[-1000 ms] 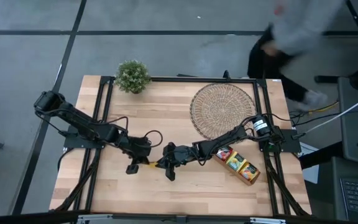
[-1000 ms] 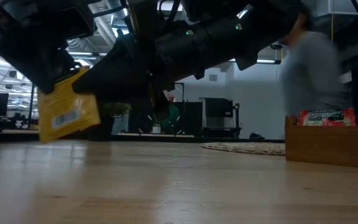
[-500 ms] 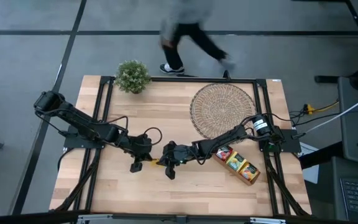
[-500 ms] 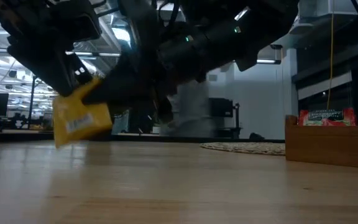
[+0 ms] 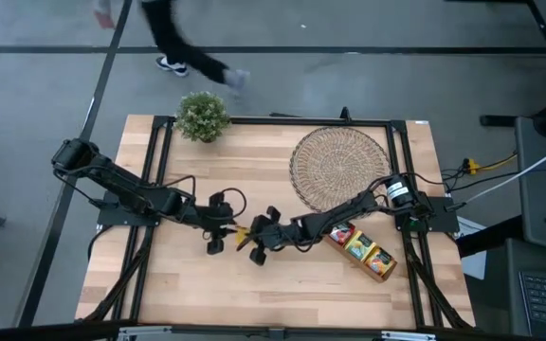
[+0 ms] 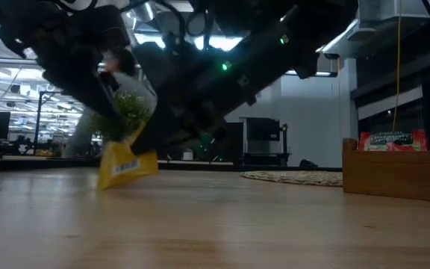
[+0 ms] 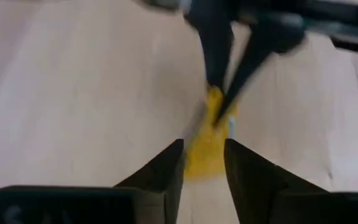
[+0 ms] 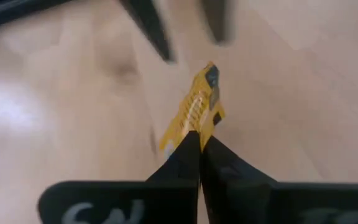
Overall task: Pick & Place Tea
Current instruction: Put the orange tea bag into the right slot of the wooden organizer
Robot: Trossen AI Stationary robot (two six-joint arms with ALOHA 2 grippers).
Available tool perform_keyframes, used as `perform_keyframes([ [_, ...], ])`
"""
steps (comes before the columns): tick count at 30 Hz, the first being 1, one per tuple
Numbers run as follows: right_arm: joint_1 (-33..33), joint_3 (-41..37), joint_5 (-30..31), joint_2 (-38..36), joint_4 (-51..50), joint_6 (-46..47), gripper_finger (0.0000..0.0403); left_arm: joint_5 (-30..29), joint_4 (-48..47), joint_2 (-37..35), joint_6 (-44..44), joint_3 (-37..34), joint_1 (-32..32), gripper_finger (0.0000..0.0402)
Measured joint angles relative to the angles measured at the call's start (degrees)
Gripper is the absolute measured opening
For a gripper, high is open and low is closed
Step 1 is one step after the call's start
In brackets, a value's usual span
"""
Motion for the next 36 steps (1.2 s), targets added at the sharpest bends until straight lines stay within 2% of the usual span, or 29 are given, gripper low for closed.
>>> perform_keyframes([
  [4,0.07,1.82,-0.84,0.0,-0.04,-2.92,0.0005,-0.67,4.53,0.0,6.43,0.0,-0.02,0.0129],
  [8,0.15,3.74,-1.37,0.0,-1.67,-4.56,0.0005,2.67,6.62,-0.02,10.82,0.0,-0.02,0.0145],
  [18,0.13,6.52,-1.37,0.0,-6.25,-6.67,0.0005,5.36,5.2,-0.01,10.02,0.0,-0.02,0.0144],
  [24,0.13,7.13,-1.85,0.0,-6.2,-7.62,0.0005,5.4,3.57,-0.02,12.12,0.0,-0.04,0.0107],
  [30,0.07,7.13,-7.7,0.0,-6.25,-7.59,0.0011,5.98,1.98,-0.02,13.01,0.0,-0.31,0.0016],
  [36,0.08,7.13,-10.4,0.0,-6.38,-6.58,0.0036,5.51,1.45,-0.02,18.31,0.0,-3.42,0.0002],
])
